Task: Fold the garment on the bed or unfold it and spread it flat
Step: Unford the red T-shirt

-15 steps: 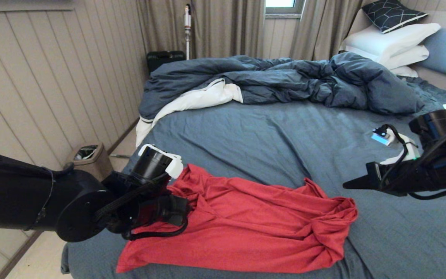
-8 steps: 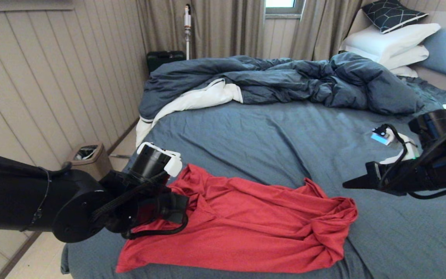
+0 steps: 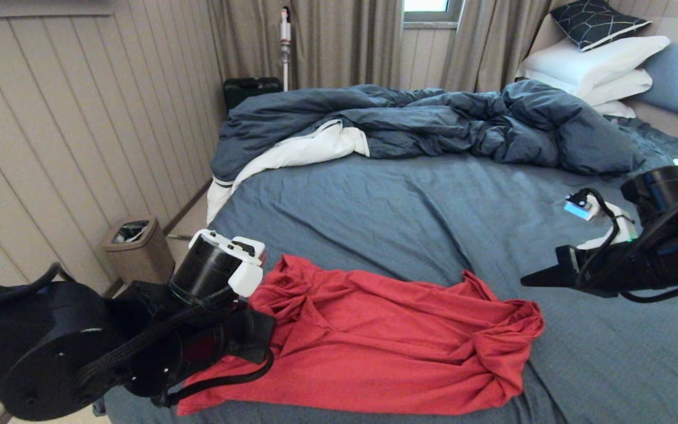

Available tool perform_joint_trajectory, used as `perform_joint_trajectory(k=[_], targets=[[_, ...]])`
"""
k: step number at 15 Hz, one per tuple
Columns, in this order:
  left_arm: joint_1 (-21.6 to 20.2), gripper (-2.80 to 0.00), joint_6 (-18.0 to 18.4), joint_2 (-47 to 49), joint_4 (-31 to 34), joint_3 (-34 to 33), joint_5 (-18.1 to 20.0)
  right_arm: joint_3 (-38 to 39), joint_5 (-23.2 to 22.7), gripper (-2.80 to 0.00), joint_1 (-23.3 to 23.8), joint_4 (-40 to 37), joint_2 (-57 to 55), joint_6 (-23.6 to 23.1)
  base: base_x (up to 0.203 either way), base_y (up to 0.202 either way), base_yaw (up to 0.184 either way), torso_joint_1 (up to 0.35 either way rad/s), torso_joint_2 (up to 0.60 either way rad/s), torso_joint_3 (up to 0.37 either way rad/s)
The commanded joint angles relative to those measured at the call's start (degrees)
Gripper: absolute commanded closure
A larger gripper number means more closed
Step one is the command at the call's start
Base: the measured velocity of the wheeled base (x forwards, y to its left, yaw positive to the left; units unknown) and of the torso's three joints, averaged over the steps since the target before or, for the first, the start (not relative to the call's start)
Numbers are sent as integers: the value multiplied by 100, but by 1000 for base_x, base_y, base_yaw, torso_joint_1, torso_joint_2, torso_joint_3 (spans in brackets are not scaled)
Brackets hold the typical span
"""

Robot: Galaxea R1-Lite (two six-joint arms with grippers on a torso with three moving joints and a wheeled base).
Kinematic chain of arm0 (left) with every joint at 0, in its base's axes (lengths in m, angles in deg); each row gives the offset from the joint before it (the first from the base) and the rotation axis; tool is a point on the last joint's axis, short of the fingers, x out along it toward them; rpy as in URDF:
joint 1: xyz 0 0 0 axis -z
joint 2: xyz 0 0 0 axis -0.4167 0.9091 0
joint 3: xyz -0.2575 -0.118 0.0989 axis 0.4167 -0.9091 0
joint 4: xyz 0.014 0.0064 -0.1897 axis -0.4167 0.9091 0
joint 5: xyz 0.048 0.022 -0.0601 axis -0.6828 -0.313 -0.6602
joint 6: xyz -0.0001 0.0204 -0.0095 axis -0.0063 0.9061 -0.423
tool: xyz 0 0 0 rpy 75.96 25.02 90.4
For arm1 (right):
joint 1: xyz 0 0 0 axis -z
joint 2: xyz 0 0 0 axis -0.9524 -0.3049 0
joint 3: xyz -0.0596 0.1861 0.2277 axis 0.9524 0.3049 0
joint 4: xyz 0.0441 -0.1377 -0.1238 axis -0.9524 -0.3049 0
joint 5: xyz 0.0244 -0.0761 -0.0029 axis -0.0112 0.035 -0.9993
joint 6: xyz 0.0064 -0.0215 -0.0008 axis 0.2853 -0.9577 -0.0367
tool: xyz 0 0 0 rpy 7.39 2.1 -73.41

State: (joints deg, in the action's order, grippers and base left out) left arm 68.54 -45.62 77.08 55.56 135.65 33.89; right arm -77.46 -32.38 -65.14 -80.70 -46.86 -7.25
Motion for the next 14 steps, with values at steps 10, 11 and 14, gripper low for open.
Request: perform_joint_trajectory(k=[10, 11, 14], targets=[[794, 0, -108, -589, -148, -1100, -140, 76, -35, 0, -231, -55, -25, 84, 0, 0, 0, 0, 0, 0], [794, 0, -107, -518, -335, -1094, -159, 107, -39, 0, -491, -66, -27, 174, 0, 0, 0, 0, 0, 0], [682, 0, -102, -341, -721, -1109, -171, -103, -19, 0, -1391, -65, -271, 674, 0, 0, 0, 0, 0, 0]])
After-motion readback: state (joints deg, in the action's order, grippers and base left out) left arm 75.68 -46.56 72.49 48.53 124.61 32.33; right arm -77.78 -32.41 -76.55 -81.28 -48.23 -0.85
